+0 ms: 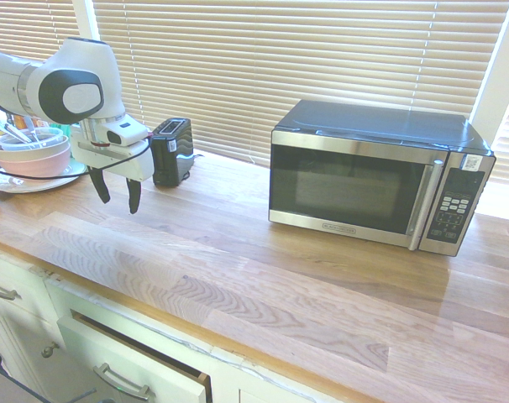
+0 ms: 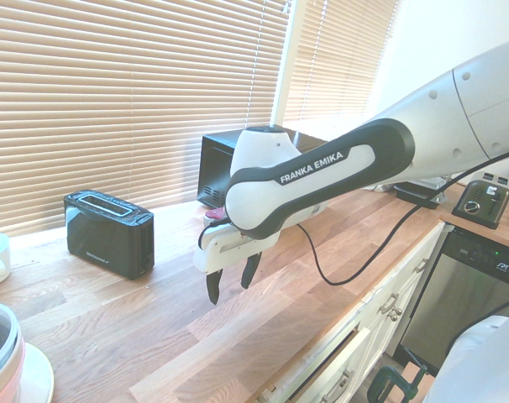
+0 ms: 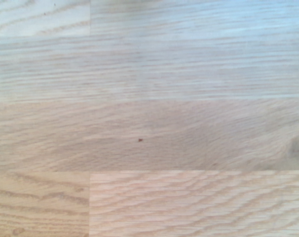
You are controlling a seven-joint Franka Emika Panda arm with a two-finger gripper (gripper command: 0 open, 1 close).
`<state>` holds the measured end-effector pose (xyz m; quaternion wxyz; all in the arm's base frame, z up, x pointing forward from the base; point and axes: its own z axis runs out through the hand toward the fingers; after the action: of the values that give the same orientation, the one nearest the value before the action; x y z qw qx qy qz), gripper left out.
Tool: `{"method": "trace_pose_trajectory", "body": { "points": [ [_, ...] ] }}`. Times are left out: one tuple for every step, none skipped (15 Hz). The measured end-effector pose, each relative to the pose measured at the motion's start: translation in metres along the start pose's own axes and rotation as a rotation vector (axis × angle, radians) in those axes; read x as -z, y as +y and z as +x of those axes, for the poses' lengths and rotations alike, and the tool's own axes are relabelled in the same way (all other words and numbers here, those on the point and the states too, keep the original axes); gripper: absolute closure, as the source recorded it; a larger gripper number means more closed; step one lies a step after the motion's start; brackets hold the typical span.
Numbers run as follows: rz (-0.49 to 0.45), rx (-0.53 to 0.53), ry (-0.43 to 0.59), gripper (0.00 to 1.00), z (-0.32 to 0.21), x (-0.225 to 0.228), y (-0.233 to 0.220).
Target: Press the toaster
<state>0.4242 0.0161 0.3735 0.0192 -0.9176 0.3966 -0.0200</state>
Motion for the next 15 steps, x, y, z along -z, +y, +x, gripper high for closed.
{"method": "trace_pose_trajectory", "body": {
  "points": [
    [-0.003, -0.004, 0.001, 0.00, 0.001, -0.001, 0.000],
    [-0.006, -0.009, 0.006, 0.00, 0.002, 0.000, 0.002],
    [-0.004, -0.008, 0.009, 0.00, 0.002, 0.001, 0.001],
    [0.000, -0.004, 0.014, 0.00, 0.002, 0.002, -0.001],
    [0.005, 0.005, 0.020, 0.00, 0.000, 0.004, -0.004],
    [0.006, 0.014, 0.025, 0.00, -0.003, 0.005, -0.008],
    [0.009, 0.025, 0.037, 0.00, -0.005, 0.007, -0.013],
    [0.015, 0.037, 0.055, 0.00, -0.008, 0.012, -0.020],
    [0.025, 0.051, 0.075, 0.00, -0.010, 0.019, -0.028],
    [0.038, 0.064, 0.093, 0.00, -0.010, 0.027, -0.036],
    [0.051, 0.074, 0.108, 0.00, -0.009, 0.035, -0.044],
    [0.069, 0.084, 0.124, 0.00, -0.007, 0.043, -0.052],
    [0.088, 0.097, 0.138, 0.00, -0.007, 0.050, -0.063],
    [0.104, 0.113, 0.149, 0.00, -0.008, 0.056, -0.074],
    [0.118, 0.130, 0.161, 0.00, -0.009, 0.060, -0.085]
  ]
}}
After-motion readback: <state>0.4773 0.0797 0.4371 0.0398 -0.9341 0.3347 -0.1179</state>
